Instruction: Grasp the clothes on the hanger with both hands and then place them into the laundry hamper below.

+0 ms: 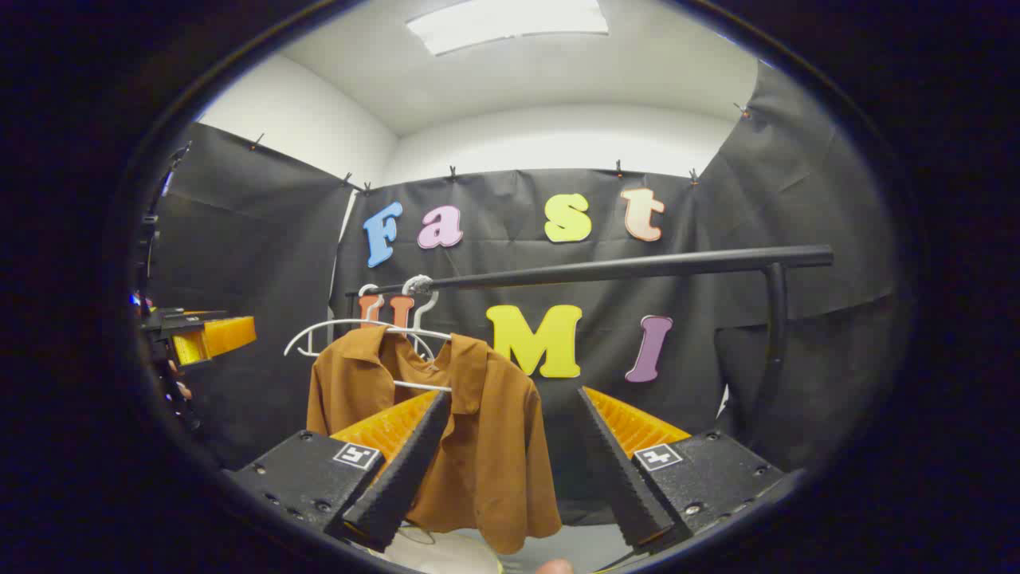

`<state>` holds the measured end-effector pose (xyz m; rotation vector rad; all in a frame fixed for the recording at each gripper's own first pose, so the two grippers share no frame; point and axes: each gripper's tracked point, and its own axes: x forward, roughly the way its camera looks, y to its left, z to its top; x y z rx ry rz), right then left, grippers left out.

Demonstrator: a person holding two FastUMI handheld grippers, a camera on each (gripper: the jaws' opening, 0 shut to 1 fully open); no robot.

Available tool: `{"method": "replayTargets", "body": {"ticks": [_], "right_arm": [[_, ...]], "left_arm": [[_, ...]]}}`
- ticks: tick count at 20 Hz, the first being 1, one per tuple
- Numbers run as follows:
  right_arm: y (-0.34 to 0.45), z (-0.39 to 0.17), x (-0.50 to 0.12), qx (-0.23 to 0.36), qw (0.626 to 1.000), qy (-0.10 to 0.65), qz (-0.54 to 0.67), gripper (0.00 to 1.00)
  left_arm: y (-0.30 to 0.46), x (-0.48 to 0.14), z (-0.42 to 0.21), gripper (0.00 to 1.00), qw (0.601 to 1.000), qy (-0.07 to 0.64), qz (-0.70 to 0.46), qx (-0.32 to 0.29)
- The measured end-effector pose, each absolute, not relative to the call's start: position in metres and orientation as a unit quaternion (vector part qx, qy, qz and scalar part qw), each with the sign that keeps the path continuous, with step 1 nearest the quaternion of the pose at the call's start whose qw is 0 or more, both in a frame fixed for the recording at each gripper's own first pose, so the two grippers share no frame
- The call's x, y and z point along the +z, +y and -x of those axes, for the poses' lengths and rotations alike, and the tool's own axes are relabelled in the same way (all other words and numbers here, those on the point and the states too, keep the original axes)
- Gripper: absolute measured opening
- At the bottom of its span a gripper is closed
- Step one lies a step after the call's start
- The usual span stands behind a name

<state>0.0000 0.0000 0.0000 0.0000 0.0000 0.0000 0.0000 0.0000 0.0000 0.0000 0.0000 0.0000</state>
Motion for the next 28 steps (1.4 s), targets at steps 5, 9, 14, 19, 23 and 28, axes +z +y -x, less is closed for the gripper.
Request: {"method": "replayTargets", "body": {"ticks": [5, 9, 14, 19, 23, 28], "right_arm": [[0.007, -0.015, -0.012, 0.006, 1.0, 0.009, -0.003, 1.0], [0.013, -0.026, -0.021, 0.01, 1.0, 0.019, -0.01, 1.0], [0.023, -0.039, -0.033, 0.031, 0.999, 0.031, -0.027, 1.0], [0.025, -0.051, -0.051, 0.046, 0.997, 0.046, -0.043, 1.0], [0.019, -0.057, -0.063, 0.057, 0.996, 0.053, -0.049, 1.0], [0.012, -0.063, -0.087, 0.07, 0.993, 0.075, -0.054, 1.0]], "left_arm": [[-0.017, -0.007, -0.006, 1.0, 1.0, 0.006, -0.002, -0.021], [-0.027, -0.015, -0.01, 1.0, 0.999, 0.018, -0.002, -0.028], [-0.041, -0.026, -0.012, 1.0, 0.999, 0.036, 0.011, -0.023], [-0.059, -0.044, -0.016, 1.0, 0.999, 0.05, 0.006, -0.015], [-0.073, -0.066, -0.022, 0.97, 0.998, 0.064, -0.007, -0.006], [-0.074, -0.101, -0.032, 0.96, 0.997, 0.072, -0.025, 0.024]]}}
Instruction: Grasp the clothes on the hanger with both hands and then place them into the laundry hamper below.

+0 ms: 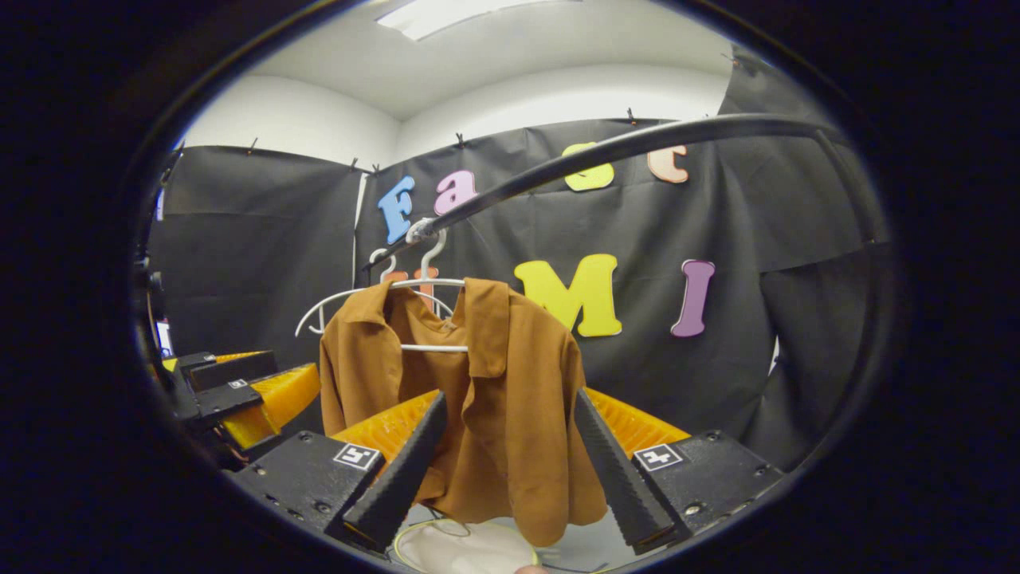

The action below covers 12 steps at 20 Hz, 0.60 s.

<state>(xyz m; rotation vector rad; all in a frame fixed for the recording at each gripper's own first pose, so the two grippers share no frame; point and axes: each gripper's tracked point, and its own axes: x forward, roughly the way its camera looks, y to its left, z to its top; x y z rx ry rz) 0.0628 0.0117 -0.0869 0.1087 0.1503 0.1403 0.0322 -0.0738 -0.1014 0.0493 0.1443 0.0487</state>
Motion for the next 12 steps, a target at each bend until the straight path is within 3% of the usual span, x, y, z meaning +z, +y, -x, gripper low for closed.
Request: {"method": "replayTargets", "body": {"ticks": [1, 12], "right_arm": [[0.011, -0.065, -0.09, 0.072, 0.993, 0.078, -0.057, 1.0], [0.004, -0.105, -0.129, 0.016, 0.992, 0.099, -0.082, 1.0]], "left_arm": [[-0.078, -0.105, -0.036, 1.0, 0.997, 0.073, -0.023, 0.022], [-0.096, -0.148, -0.13, 0.98, 0.997, 0.071, -0.036, 0.002]]}}
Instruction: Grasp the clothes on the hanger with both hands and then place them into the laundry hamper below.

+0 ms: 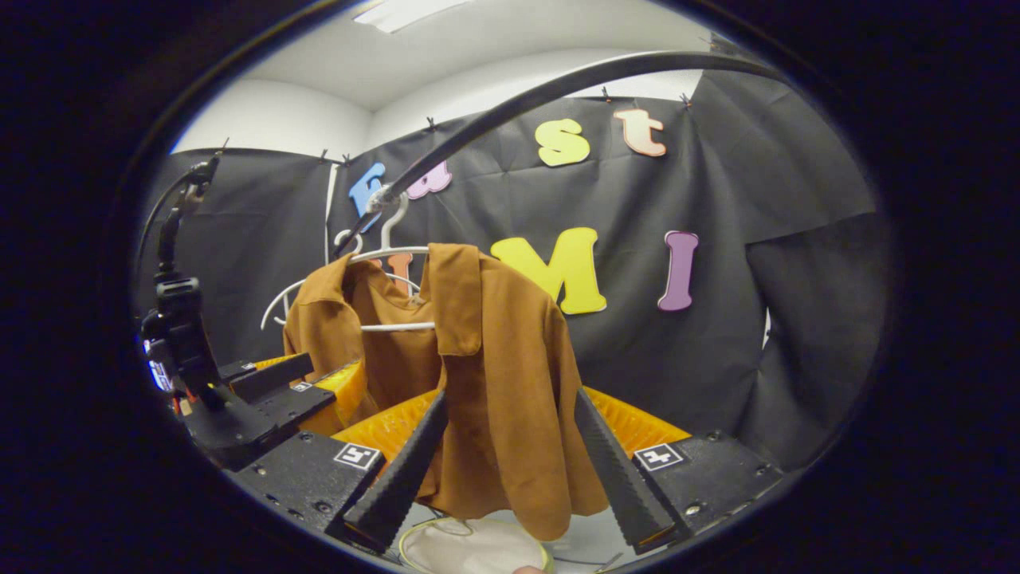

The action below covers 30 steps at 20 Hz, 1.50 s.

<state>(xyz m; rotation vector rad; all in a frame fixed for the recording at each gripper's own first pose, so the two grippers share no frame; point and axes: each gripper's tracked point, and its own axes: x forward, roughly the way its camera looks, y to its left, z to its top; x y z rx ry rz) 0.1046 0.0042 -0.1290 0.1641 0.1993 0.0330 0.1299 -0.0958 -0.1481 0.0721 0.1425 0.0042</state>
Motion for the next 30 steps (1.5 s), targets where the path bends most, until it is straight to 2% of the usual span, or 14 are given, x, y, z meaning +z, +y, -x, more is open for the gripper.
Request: {"method": "replayTargets", "body": {"ticks": [6, 13, 15, 16, 19, 21, 23, 24, 25, 26, 27, 28, 29, 30], "right_arm": [[0.027, -0.141, -0.148, 0.015, 0.988, 0.116, -0.103, 0.98], [0.078, -0.192, -0.147, 0.039, 0.985, 0.113, -0.125, 0.98], [0.081, -0.205, -0.147, 0.032, 0.987, 0.108, -0.118, 0.97], [0.079, -0.212, -0.147, 0.023, 0.988, 0.107, -0.114, 0.97], [0.078, -0.232, -0.146, 0.002, 0.988, 0.11, -0.111, 0.98], [0.079, -0.241, -0.147, -0.009, 0.988, 0.104, -0.112, 0.97], [0.074, -0.245, -0.148, -0.021, 0.988, 0.103, -0.109, 0.95], [0.071, -0.243, -0.149, -0.03, 0.988, 0.106, -0.105, 0.86], [0.067, -0.24, -0.149, -0.033, 0.989, 0.108, -0.1, 0.82], [0.061, -0.241, -0.151, -0.043, 0.989, 0.107, -0.094, 0.72], [0.053, -0.24, -0.151, -0.054, 0.989, 0.103, -0.09, 0.65], [0.046, -0.237, -0.151, -0.067, 0.989, 0.1, -0.089, 0.47], [0.04, -0.233, -0.151, -0.074, 0.989, 0.096, -0.09, 0.4], [0.035, -0.226, -0.149, -0.081, 0.988, 0.092, -0.089, 0.27]], "left_arm": [[-0.077, -0.164, -0.177, 0.98, 0.996, 0.08, -0.029, 0.015], [-0.054, -0.154, -0.192, 0.94, 0.997, 0.07, -0.005, 0.02], [-0.05, -0.154, -0.196, 0.93, 0.997, 0.068, -0.006, 0.018], [-0.048, -0.154, -0.198, 0.87, 0.997, 0.068, -0.009, 0.018], [-0.044, -0.155, -0.2, 0.85, 0.997, 0.073, -0.013, 0.024], [-0.042, -0.157, -0.204, 0.68, 0.997, 0.077, -0.014, 0.027], [-0.036, -0.157, -0.205, 0.42, 0.996, 0.082, -0.014, 0.035], [-0.028, -0.156, -0.203, 0.28, 0.995, 0.081, -0.015, 0.052], [-0.028, -0.155, -0.203, 0.15, 0.996, 0.081, -0.009, 0.047], [-0.032, -0.155, -0.199, 0.02, 0.996, 0.084, -0.003, 0.035], [-0.033, -0.155, -0.199, 0.02, 0.996, 0.086, 0.0, 0.031], [-0.03, -0.153, -0.196, 0.06, 0.996, 0.085, -0.002, 0.032], [-0.026, -0.151, -0.191, 0.1, 0.996, 0.085, -0.002, 0.034], [-0.026, -0.146, -0.182, 0.06, 0.996, 0.085, 0.004, 0.032]]}}
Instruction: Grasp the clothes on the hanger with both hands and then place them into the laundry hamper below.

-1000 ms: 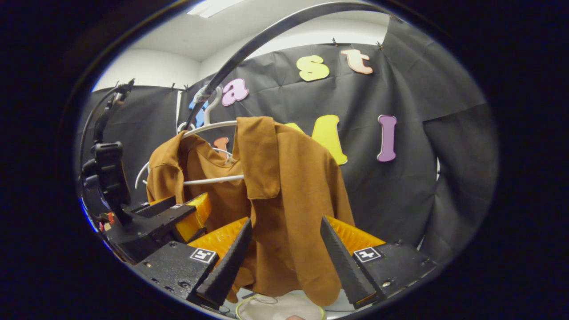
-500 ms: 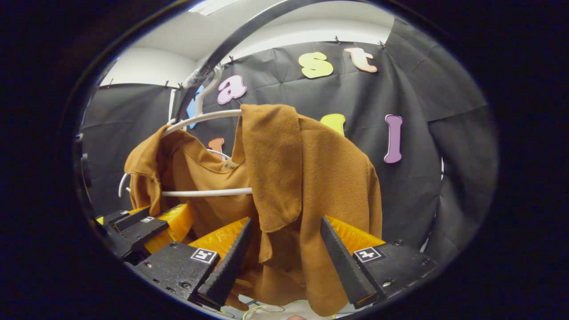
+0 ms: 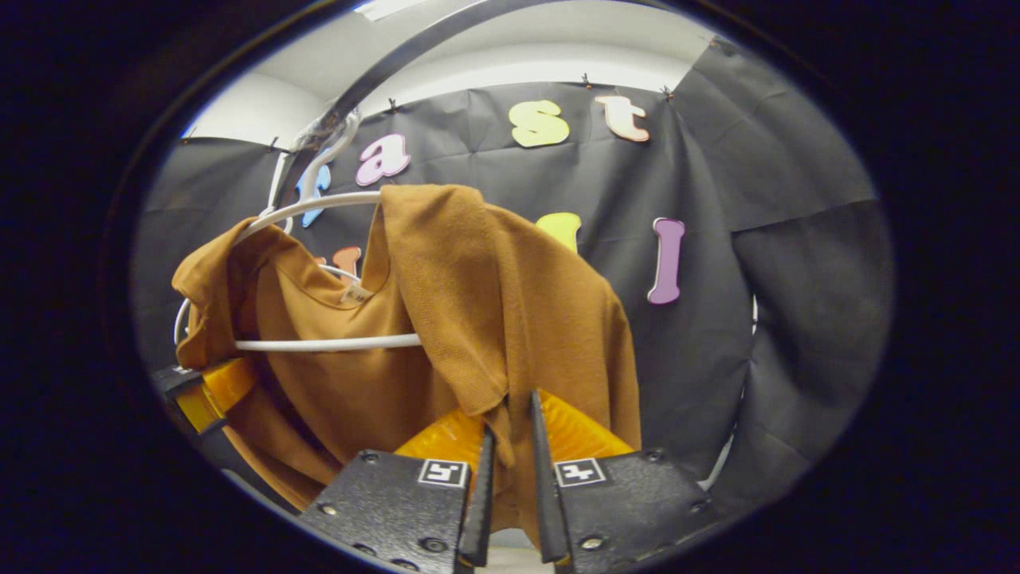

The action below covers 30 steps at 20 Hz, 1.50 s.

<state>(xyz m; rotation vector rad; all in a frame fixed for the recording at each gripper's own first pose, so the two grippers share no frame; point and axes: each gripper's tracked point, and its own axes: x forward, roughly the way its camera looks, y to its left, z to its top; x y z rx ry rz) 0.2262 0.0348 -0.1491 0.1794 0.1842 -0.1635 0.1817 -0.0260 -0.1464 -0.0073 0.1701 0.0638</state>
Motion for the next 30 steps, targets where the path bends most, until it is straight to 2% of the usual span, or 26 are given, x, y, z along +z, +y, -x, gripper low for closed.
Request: {"method": "replayTargets", "body": {"ticks": [1, 4, 6, 10, 11, 13, 14, 15, 16, 18, 19, 20, 22, 24, 25, 29, 30], "right_arm": [[0.03, -0.224, -0.147, -0.087, 0.989, 0.085, -0.088, 0.22], [0.011, -0.214, -0.14, -0.111, 0.988, 0.07, -0.087, 0.09], [-0.004, -0.205, -0.133, -0.131, 0.985, 0.061, -0.093, 0.06], [-0.027, -0.197, -0.116, -0.164, 0.983, 0.036, -0.073, 0.06], [-0.031, -0.196, -0.113, -0.167, 0.983, 0.032, -0.071, 0.06], [-0.033, -0.195, -0.11, -0.165, 0.983, 0.028, -0.078, 0.06], [-0.036, -0.195, -0.108, -0.166, 0.982, 0.026, -0.08, 0.06], [-0.04, -0.196, -0.105, -0.167, 0.982, 0.023, -0.081, 0.06], [-0.042, -0.196, -0.104, -0.167, 0.982, 0.022, -0.081, 0.06], [-0.043, -0.197, -0.099, -0.158, 0.982, 0.017, -0.097, 0.06], [-0.045, -0.198, -0.096, -0.153, 0.982, 0.013, -0.106, 0.06], [-0.047, -0.201, -0.096, -0.147, 0.982, 0.012, -0.121, 0.06], [-0.045, -0.203, -0.099, -0.129, 0.978, 0.022, -0.16, 0.06], [-0.048, -0.208, -0.098, -0.112, 0.973, 0.027, -0.198, 0.06], [-0.049, -0.212, -0.096, -0.104, 0.971, 0.031, -0.214, 0.06], [-0.055, -0.228, -0.091, -0.07, 0.958, 0.034, -0.277, 0.06], [-0.055, -0.231, -0.089, -0.059, 0.955, 0.035, -0.289, 0.06]], "left_arm": [[-0.028, -0.147, -0.184, 0.02, 0.996, 0.089, 0.014, 0.02], [-0.022, -0.14, -0.176, 0.02, 0.995, 0.094, 0.038, 0.014], [-0.016, -0.133, -0.167, 0.02, 0.994, 0.095, 0.043, 0.017], [-0.001, -0.112, -0.156, 0.02, 0.996, 0.074, 0.045, 0.029], [0.001, -0.104, -0.154, 0.07, 0.996, 0.066, 0.045, 0.027], [0.006, -0.092, -0.151, 0.03, 0.997, 0.059, 0.047, 0.026], [0.008, -0.087, -0.15, 0.07, 0.997, 0.057, 0.051, 0.025], [0.012, -0.084, -0.151, 0.02, 0.997, 0.055, 0.055, 0.026], [0.018, -0.082, -0.149, 0.02, 0.997, 0.053, 0.057, 0.027], [0.029, -0.077, -0.146, 0.02, 0.996, 0.052, 0.064, 0.033], [0.034, -0.075, -0.148, 0.07, 0.996, 0.053, 0.069, 0.035], [0.038, -0.073, -0.15, 0.02, 0.995, 0.053, 0.076, 0.036], [0.043, -0.079, -0.15, 0.02, 0.993, 0.063, 0.099, 0.031], [0.054, -0.08, -0.153, 0.02, 0.992, 0.066, 0.106, 0.032], [0.059, -0.081, -0.155, 0.07, 0.991, 0.068, 0.109, 0.033], [0.074, -0.087, -0.157, 0.07, 0.988, 0.079, 0.129, 0.032], [0.076, -0.09, -0.158, 0.02, 0.987, 0.083, 0.133, 0.031]]}}
